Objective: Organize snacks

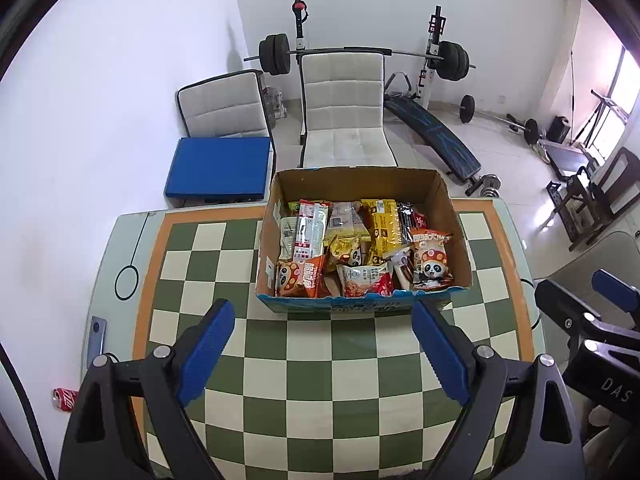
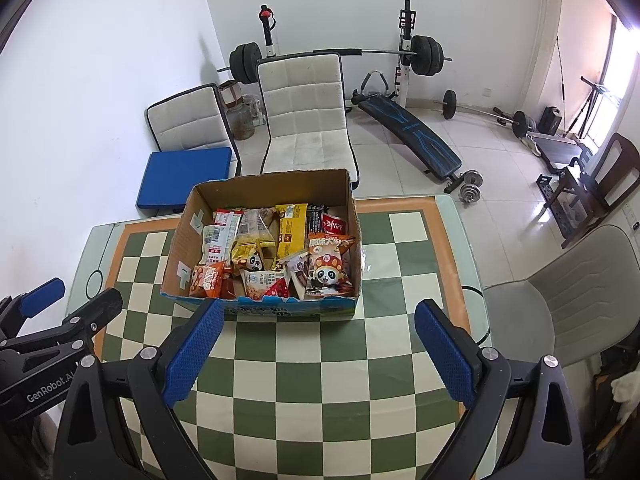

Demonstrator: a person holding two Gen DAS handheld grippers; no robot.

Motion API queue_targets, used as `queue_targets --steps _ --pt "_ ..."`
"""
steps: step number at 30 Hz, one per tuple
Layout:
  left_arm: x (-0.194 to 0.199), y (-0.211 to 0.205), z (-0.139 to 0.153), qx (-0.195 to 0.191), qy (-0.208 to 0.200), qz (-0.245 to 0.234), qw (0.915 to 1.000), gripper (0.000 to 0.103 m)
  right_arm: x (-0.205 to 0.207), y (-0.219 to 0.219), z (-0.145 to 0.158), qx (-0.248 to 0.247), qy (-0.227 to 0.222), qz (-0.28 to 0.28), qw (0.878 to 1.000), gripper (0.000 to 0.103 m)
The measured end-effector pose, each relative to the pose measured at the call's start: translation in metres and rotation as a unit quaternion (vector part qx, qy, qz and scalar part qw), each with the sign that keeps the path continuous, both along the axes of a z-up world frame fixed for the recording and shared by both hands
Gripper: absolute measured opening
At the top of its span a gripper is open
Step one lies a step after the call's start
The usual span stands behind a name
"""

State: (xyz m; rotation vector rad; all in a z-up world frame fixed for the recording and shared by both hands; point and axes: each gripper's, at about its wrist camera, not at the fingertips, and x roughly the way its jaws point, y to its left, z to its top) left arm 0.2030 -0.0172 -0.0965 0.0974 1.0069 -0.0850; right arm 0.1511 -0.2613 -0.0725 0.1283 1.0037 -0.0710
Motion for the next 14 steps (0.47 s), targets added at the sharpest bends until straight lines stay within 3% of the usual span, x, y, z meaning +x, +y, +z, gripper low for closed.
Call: queue_targets --steps 14 --pt "-0.0016 0.0012 -0.0030 0.001 0.000 -0.001 1.0000 0.091 -0.0028 -0.0022 -0.0004 0.001 0.001 -0.005 1.000 0.098"
